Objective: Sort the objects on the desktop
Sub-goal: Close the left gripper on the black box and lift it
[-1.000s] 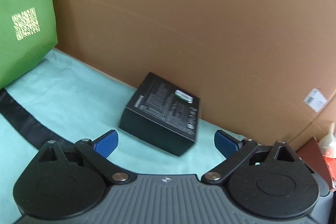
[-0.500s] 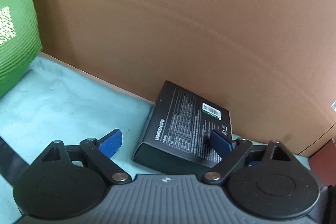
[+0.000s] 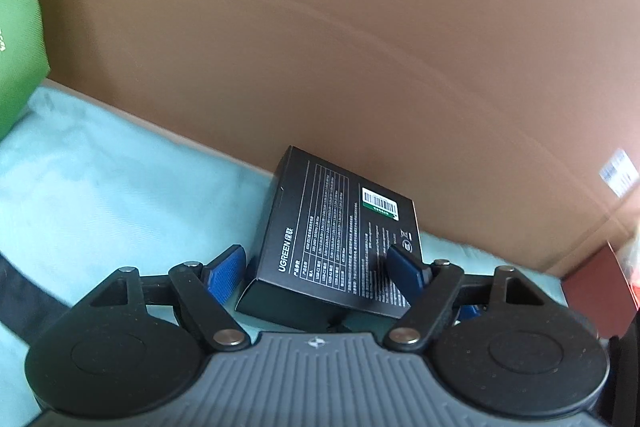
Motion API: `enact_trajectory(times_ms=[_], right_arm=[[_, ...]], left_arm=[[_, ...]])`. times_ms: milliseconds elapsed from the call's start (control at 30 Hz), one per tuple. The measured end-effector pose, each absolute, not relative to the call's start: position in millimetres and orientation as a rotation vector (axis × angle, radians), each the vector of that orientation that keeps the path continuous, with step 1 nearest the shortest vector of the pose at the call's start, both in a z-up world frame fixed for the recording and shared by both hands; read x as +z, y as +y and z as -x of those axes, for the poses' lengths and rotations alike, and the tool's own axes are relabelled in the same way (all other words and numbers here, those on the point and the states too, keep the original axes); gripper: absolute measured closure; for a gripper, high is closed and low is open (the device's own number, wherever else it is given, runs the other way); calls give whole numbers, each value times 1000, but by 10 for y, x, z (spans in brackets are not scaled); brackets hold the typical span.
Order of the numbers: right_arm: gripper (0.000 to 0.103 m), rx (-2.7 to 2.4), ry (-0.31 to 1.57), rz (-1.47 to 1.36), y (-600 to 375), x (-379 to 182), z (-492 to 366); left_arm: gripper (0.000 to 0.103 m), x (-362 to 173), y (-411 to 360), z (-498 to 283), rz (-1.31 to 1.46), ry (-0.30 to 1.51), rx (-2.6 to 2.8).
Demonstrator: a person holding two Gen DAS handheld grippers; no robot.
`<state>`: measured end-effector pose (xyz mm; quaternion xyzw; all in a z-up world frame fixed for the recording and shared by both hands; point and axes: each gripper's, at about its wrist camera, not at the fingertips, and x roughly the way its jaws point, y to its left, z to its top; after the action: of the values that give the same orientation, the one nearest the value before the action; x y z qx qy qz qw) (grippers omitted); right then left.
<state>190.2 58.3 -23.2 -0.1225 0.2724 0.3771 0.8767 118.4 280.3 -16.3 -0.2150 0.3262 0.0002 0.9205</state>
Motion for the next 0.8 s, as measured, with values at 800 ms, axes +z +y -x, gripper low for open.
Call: enact_trajectory(times_ms=[800], right_arm=[[33, 697, 550, 319, -1126, -127, -610]], left_arm=[[11, -214, 1611, -550, 330, 839, -250]])
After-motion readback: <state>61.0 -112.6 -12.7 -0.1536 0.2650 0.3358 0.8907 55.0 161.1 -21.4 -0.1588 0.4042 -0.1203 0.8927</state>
